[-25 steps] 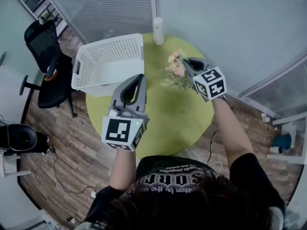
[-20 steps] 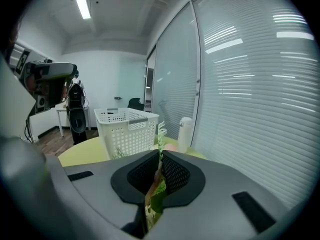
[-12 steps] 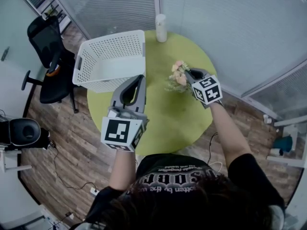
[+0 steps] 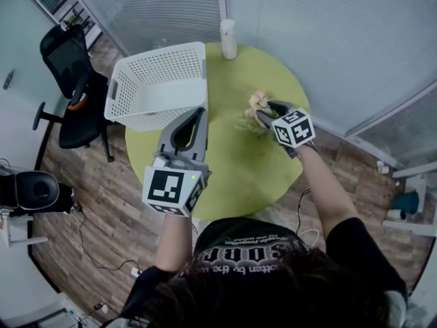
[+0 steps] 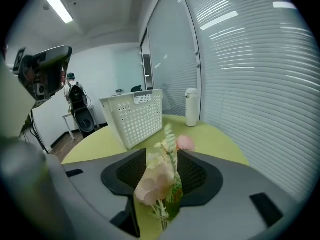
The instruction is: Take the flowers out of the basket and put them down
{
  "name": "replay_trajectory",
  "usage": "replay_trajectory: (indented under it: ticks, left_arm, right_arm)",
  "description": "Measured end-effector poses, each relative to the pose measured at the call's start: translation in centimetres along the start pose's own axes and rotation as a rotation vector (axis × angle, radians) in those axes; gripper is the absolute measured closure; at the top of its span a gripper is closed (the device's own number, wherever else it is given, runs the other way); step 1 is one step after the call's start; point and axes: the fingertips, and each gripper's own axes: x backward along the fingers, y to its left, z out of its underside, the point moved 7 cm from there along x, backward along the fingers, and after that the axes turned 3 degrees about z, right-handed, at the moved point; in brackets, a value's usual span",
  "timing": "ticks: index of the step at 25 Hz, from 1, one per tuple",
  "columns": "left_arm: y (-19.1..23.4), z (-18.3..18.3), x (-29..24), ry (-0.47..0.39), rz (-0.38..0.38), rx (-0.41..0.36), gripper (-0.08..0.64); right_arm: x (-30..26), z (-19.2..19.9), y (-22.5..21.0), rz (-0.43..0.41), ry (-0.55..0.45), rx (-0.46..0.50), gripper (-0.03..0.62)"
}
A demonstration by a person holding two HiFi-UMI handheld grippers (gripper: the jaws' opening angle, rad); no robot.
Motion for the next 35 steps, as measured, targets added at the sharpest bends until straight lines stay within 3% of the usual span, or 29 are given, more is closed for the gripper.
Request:
replay_trajectory:
  ticks: [8,19,22,26,35]
  left_arm:
    - [-0.7,0.1,0.5,-0.015,0.02,0.005,0.563]
    - [-1.4,-0.4,1.2,-0.03,0.011,0.005,0.562]
    - [-1.6,-0.4,1.5,-0.044,0.01,0.004,0.562]
    - [-1.7,-0.6,1.5,-0.06,0.004,0.006,0.561]
    - [-2.0,-0.7,1.8,-0.083,-0.005,0.011,0.563]
  right_arm:
    - [1.6,-1.8,0.8,0.027,-0.04,0.083,0.345]
    - [7.3,-8.0,2.8,0.029,-0.265,0.085,0.349]
    - [9.4,-9.8,3.6,0.038,-0.333,0.072,0.388]
    - [11.9,-11.5,4.3,0.059,-0.421,0.04,0.492]
    - [15.1,-12.6,6.2,0.052,-0.483,0.023,0.541]
